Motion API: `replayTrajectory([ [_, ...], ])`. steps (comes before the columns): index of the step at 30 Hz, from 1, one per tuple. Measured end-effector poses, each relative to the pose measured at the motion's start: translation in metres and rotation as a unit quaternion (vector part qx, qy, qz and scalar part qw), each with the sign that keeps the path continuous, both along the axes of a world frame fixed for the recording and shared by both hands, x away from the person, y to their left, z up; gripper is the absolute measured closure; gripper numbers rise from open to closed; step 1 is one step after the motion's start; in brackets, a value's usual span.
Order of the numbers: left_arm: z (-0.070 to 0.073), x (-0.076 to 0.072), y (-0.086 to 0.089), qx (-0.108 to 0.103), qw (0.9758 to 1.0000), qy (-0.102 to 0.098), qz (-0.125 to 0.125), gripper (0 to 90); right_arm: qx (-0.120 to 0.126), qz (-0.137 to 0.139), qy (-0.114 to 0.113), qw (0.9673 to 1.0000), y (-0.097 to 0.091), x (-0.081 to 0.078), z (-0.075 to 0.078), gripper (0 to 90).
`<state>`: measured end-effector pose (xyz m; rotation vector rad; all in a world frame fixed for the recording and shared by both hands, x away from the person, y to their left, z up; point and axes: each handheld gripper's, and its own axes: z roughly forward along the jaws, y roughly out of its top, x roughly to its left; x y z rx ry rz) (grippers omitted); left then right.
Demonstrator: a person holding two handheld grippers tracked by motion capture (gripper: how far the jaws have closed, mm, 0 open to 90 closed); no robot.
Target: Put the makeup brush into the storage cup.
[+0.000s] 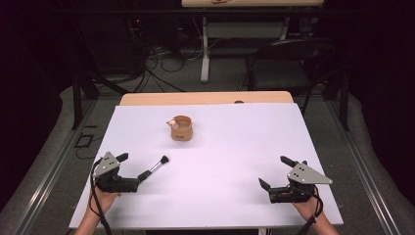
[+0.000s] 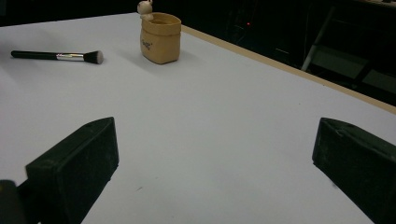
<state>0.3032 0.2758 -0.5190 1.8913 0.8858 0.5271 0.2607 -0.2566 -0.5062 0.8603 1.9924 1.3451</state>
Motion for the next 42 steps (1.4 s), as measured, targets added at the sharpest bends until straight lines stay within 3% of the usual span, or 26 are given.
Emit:
replayTrajectory([
  [11,0.0,0.019,-0.008,0.017,0.9993,0.033,0.0,0.0,-0.002,0.002,0.0,1.0,0.0,0.0,0.0,0.0],
  [20,0.001,0.031,-0.015,0.041,0.9972,0.063,0.0,0.0,-0.001,0.004,0.003,1.0,0.0,0.001,0.0,0.0],
  [22,0.002,0.034,-0.017,0.052,0.9959,0.074,0.009,0.0,-0.001,0.004,0.003,1.0,0.0,0.001,-0.001,0.0],
  [28,0.004,0.044,-0.02,0.072,0.991,0.113,0.006,0.0,-0.002,0.004,0.003,1.0,0.0,0.001,-0.001,0.0],
  [31,0.006,0.047,-0.023,0.092,0.9865,0.135,0.003,0.0,-0.001,0.003,0.004,1.0,0.0,0.001,-0.001,0.0],
  [32,0.006,0.047,-0.023,0.092,0.9865,0.135,0.003,0.0,-0.001,0.003,0.005,1.0,0.0,0.001,-0.001,0.0],
  [34,0.008,0.049,-0.025,0.106,0.9828,0.151,0.004,0.0,-0.001,0.004,0.006,1.0,0.0,0.001,-0.001,0.0],
  [36,0.009,0.05,-0.025,0.11,0.9818,0.155,0.003,0.0,-0.001,0.004,0.006,1.0,0.0,0.001,-0.001,0.0],
  [40,0.012,0.054,-0.026,0.122,0.9773,0.173,0.01,0.0,-0.001,0.004,0.006,1.0,0.001,0.002,-0.001,0.0],
  [42,0.015,0.056,-0.026,0.129,0.9738,0.187,0.007,0.0,-0.001,0.005,0.007,1.0,0.001,0.002,-0.001,0.0],
])
